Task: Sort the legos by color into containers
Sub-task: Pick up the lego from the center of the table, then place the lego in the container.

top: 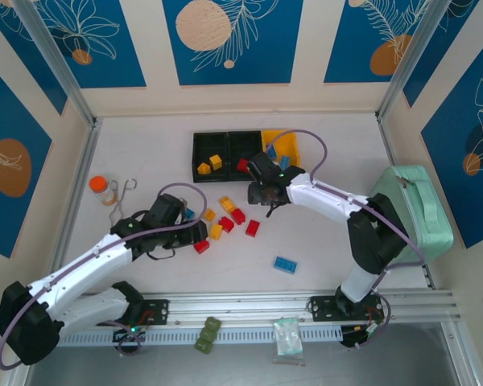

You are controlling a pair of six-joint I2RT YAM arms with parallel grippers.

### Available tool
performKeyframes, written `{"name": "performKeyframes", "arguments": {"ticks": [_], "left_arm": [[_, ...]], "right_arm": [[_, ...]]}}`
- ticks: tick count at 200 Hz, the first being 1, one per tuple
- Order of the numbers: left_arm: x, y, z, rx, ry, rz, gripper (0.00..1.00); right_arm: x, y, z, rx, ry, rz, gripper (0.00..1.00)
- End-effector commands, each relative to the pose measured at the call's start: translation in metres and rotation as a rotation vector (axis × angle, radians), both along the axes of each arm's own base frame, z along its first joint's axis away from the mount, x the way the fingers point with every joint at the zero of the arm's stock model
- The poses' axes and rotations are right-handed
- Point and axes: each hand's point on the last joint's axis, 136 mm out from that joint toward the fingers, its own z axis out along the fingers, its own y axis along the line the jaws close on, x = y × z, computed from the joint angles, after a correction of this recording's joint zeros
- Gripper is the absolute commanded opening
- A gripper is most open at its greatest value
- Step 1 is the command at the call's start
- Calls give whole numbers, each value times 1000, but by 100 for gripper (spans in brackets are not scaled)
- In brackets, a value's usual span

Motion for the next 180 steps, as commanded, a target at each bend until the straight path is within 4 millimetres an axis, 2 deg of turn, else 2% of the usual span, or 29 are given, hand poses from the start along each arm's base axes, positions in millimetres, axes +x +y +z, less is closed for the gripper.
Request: {"name": "performKeyframes", "arguments": {"ticks": [1, 25, 49, 95, 141, 180], "left_arm": [[8, -19, 14, -43, -30, -51, 70], [17, -32, 15, -56, -28, -75, 70], [25, -44, 18, -59, -34, -97, 70], [33, -59, 24, -58, -46, -129, 70], [30, -57, 21, -45, -42, -127, 70], [27, -53, 16, -30, -32, -122, 70]], "right_arm": [[-8, -15, 13, 24, 19, 6, 46], [0, -26, 31, 51, 4, -6, 47], [18, -38, 47, 72, -11, -27, 47], [75, -49, 63, 110, -27, -80, 47], [134, -55, 53, 123, 14, -176, 48], [164, -63, 37, 114, 66, -278, 49]]}}
